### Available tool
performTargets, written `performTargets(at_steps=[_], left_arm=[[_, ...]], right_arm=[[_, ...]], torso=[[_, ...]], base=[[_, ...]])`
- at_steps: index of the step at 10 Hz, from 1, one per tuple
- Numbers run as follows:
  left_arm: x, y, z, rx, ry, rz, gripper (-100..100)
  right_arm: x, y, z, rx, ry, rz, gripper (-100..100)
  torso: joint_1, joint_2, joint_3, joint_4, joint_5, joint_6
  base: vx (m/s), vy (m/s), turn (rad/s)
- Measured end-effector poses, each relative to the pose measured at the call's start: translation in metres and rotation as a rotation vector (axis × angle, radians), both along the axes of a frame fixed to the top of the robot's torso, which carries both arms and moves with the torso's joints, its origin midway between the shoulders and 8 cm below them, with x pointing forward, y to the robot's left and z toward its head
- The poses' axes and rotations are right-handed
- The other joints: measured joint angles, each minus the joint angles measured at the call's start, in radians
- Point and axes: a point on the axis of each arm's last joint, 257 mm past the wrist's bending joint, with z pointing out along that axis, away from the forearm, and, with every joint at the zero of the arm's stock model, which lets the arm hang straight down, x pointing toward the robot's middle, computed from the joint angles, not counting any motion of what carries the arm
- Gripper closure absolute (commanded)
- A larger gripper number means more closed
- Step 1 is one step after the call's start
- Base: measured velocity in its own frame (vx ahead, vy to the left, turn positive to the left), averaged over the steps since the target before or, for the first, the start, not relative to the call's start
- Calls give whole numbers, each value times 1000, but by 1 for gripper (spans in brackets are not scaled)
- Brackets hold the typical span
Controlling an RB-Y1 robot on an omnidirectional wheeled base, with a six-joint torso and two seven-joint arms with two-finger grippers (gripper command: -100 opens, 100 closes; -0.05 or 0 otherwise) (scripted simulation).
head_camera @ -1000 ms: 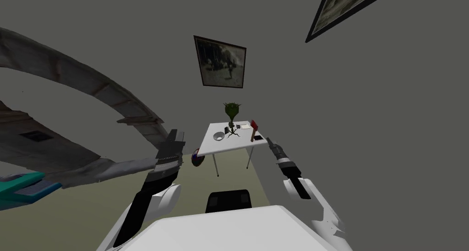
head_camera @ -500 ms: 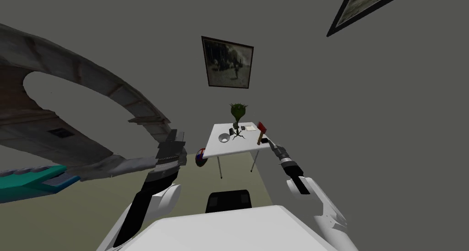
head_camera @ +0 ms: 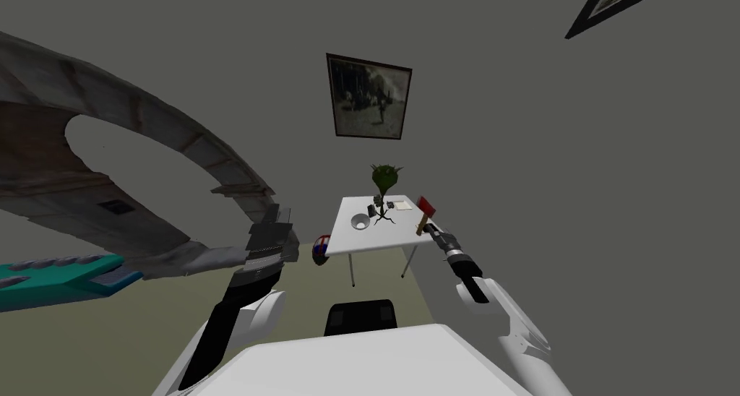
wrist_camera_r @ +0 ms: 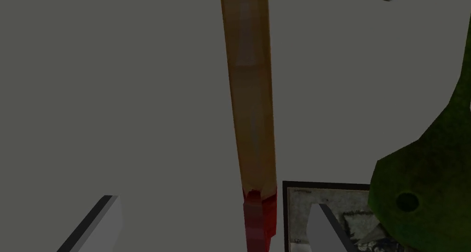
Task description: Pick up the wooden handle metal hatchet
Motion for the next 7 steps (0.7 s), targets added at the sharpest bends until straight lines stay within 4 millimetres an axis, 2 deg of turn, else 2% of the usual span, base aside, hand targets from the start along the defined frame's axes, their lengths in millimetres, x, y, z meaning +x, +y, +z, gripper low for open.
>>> performTargets(at_steps=[3, 4, 5, 6, 7], left_arm=[[0, 0, 0, 0, 0, 0, 0], [0, 0, 0, 0, 0, 0, 0], [0, 0, 0, 0, 0, 0, 0], [0, 0, 0, 0, 0, 0, 0], [0, 0, 0, 0, 0, 0, 0]], right_arm=[[1, -21, -13, -91, 56, -46, -100], [-1, -28, -17, -119, 73, -60, -100], [-1, -28, -17, -124, 76, -63, 0], [-1, -28, -17, -123, 75, -62, -100], [11, -27, -15, -126, 63, -33, -100]], torso=[[0, -2, -1, 0, 0, 0], [0, -1, -1, 0, 0, 0], [-2, 2, 1, 0, 0, 0], [-3, 5, 3, 1, -1, 1], [-1, 5, 3, 1, 0, 1]], base=[[127, 73, 68], [50, 30, 8], [10, 6, -2], [26, 59, -142], [32, 82, -86]])
